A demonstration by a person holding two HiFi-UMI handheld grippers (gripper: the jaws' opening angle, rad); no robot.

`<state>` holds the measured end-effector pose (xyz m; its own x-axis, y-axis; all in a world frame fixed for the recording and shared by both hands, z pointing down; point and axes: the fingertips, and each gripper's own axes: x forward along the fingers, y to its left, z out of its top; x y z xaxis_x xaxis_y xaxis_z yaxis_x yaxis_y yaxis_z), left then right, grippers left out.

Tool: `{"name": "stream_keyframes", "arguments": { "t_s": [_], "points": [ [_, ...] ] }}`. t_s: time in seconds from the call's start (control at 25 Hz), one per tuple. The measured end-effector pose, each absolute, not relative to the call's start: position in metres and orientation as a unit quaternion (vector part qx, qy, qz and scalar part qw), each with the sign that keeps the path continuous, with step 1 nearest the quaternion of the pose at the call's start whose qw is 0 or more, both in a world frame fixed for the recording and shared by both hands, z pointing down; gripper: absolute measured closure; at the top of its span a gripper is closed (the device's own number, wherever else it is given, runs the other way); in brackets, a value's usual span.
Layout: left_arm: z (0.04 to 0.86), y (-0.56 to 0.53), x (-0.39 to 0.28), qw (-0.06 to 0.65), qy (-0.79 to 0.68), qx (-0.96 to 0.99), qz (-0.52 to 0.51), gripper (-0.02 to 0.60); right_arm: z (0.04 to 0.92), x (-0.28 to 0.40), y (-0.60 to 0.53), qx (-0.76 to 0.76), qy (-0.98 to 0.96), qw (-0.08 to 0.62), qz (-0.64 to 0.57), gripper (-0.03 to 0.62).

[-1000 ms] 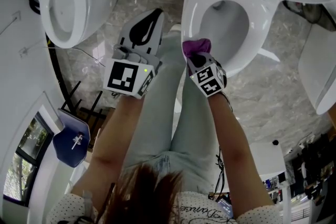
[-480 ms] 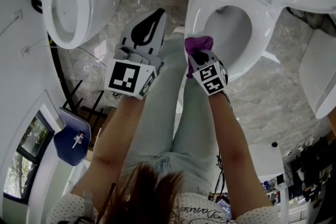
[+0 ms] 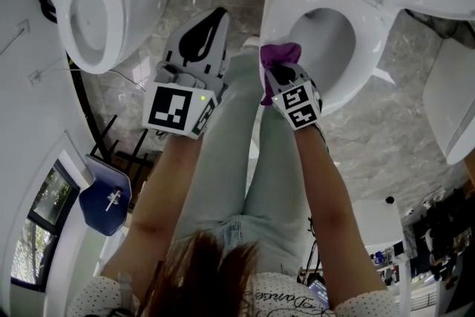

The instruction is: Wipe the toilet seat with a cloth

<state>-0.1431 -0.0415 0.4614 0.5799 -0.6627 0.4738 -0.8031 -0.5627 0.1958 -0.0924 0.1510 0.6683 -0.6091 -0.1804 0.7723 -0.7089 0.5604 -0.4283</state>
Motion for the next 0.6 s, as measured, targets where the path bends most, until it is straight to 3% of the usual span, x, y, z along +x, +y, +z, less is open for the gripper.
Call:
{"name": "stream_keyframes", "arguments": {
  "t_s": [0.6],
  "points": [
    [0.465, -0.052, -0.133, 0.2, -0.418, 0.867, 0.186, 0.568, 0.668, -0.09, 0.116, 0.285, -0.815, 0.328, 0.383, 0.54]
  ]
}}
